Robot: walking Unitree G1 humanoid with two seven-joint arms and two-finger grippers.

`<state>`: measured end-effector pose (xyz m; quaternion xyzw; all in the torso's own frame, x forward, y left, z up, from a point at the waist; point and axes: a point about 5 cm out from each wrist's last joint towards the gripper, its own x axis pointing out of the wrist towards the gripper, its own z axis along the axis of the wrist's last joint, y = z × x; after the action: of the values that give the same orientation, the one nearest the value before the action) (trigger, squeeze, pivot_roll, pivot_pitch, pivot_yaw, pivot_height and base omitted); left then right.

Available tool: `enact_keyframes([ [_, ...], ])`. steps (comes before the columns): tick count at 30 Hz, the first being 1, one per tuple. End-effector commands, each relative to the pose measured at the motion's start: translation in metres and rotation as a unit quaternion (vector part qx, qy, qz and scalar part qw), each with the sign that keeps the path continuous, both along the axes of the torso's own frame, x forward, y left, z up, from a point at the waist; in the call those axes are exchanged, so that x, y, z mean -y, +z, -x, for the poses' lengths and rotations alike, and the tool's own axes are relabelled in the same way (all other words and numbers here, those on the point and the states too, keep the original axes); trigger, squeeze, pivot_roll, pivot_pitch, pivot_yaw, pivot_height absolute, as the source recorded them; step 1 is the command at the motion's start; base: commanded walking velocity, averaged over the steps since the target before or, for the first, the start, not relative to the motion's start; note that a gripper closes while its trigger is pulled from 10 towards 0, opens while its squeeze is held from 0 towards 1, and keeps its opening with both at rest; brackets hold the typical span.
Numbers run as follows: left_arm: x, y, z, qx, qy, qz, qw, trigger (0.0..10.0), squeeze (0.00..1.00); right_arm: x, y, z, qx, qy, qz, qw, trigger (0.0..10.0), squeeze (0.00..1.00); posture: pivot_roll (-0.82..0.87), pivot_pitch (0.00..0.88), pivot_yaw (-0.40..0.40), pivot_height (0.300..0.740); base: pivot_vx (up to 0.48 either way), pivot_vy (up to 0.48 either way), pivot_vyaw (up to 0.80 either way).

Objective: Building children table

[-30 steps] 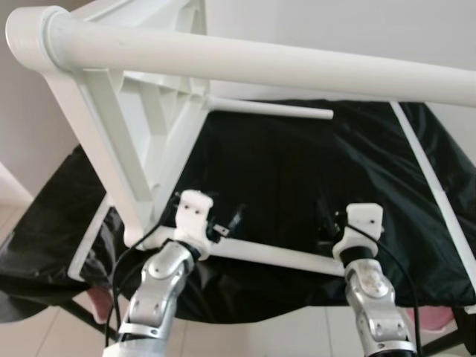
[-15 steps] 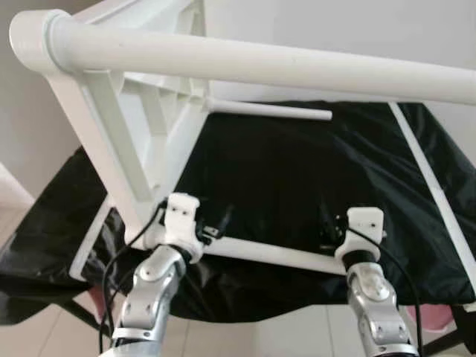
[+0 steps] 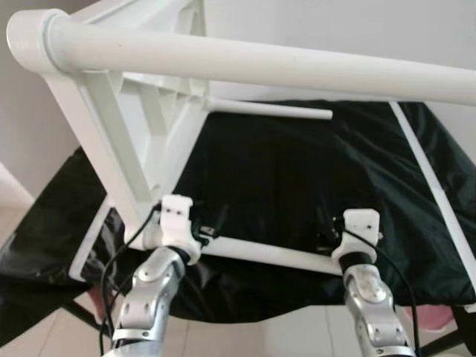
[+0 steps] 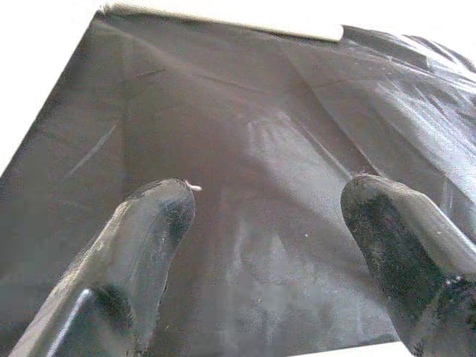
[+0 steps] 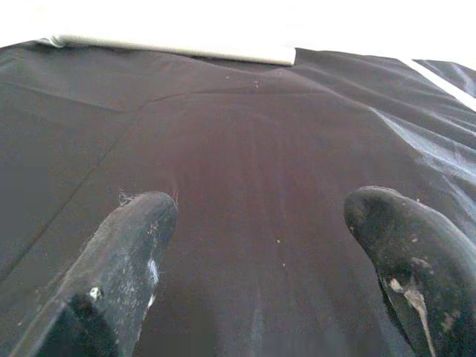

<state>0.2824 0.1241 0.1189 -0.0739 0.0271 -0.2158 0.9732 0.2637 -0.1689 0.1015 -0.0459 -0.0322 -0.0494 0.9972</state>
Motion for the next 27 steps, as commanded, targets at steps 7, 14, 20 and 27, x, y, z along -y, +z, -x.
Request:
enact_keyframes([
  [7,-0.0055,0.0004,-0.0019,-0.013,0.029,0.002,0.999,10.0,0.00,-0.0002,-0.0002,-0.0008,-0.006,-0.002,0.006,1.000,10.0,0.00,0.03,0.010,0.012,0.740,0.000,0.192,0.00],
  [14,-0.0049,-0.0002,-0.0005,0.001,0.020,-0.031,0.999,10.0,0.00,-0.0008,0.0001,-0.0024,-0.006,-0.004,0.006,1.000,10.0,0.00,0.03,0.015,0.014,0.740,0.000,0.211,0.00],
  [20,-0.0040,0.0022,-0.0008,0.008,0.012,-0.039,0.999,10.0,0.00,0.0004,-0.0005,-0.0016,-0.006,-0.010,0.005,1.000,10.0,0.00,0.03,0.019,0.022,0.740,0.000,0.000,0.00],
  [27,0.0002,0.0034,-0.0009,0.014,-0.007,-0.048,0.999,10.0,0.00,0.0028,0.0000,-0.0008,-0.005,-0.018,0.005,1.000,10.0,0.00,0.02,0.024,0.035,0.740,0.000,0.000,0.00],
])
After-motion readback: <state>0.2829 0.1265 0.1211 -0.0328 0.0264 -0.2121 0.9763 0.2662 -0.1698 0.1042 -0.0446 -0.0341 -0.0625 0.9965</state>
